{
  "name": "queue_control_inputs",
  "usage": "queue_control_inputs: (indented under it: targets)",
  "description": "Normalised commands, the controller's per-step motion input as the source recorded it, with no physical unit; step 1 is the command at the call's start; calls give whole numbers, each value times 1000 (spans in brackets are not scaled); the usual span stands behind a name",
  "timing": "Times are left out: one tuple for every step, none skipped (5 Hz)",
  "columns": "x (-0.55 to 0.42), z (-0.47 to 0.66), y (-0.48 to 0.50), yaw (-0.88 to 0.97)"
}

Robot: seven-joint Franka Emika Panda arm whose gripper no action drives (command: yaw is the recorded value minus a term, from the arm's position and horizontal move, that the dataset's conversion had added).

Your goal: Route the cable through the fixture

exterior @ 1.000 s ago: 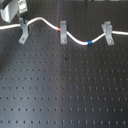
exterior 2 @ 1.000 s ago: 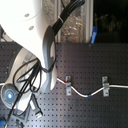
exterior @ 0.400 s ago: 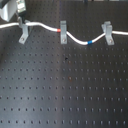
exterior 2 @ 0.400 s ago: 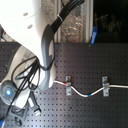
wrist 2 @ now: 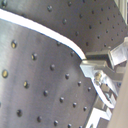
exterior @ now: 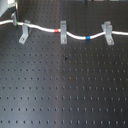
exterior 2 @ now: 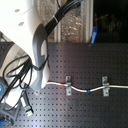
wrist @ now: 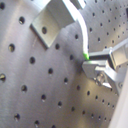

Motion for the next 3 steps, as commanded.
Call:
queue_control_inputs:
  targets:
    - [-16, 0, 7, -3]
    - [-255, 2, -234, 3]
    - [-133, 2, -119, 0]
